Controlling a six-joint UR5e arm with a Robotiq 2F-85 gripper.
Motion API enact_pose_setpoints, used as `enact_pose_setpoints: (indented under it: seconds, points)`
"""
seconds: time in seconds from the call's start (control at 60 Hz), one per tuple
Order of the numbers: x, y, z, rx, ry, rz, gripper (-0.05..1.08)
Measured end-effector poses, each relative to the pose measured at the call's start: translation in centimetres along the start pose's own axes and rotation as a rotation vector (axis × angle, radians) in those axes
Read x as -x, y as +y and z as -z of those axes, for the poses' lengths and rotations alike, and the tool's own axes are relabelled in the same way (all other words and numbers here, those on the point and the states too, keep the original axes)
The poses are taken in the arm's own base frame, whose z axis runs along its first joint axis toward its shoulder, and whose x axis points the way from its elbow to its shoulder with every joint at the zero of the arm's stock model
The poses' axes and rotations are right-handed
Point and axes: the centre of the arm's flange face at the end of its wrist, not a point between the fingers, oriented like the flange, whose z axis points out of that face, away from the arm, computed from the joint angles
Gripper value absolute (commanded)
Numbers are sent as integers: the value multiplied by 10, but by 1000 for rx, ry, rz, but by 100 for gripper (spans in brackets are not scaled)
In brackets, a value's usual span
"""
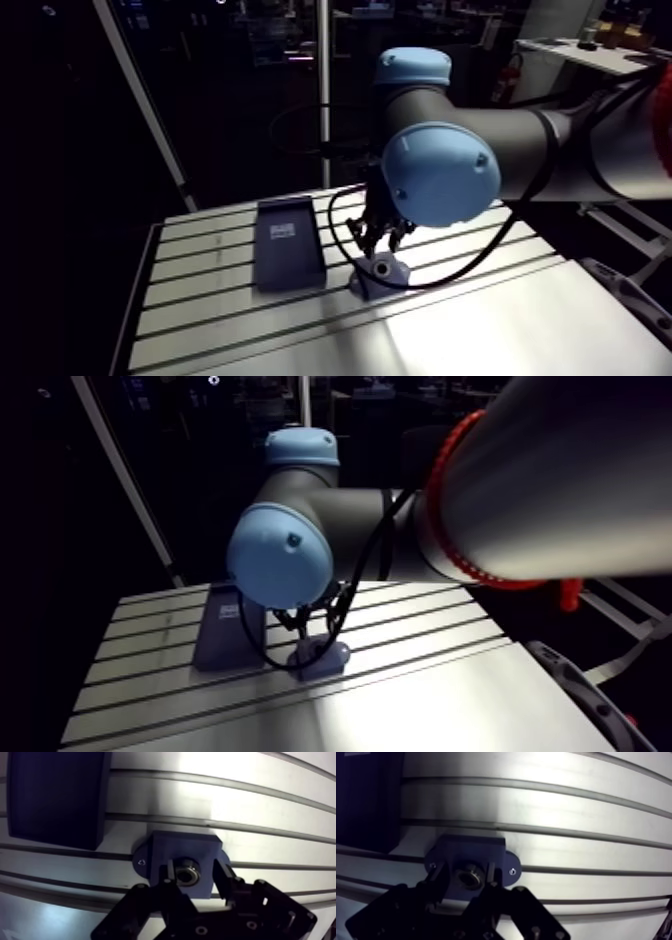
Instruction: Pick up the bearing and press it into the housing until flush.
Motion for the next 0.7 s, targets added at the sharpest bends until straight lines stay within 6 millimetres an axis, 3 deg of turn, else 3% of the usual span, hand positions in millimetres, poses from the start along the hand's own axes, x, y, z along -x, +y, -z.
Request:
enact_pose_setpoints:
  seconds: [0.283,0.7]
  points:
    - [-4,2,3,4,-11,-25,100]
    - [-8,7,11,-8,-71,-88,100]
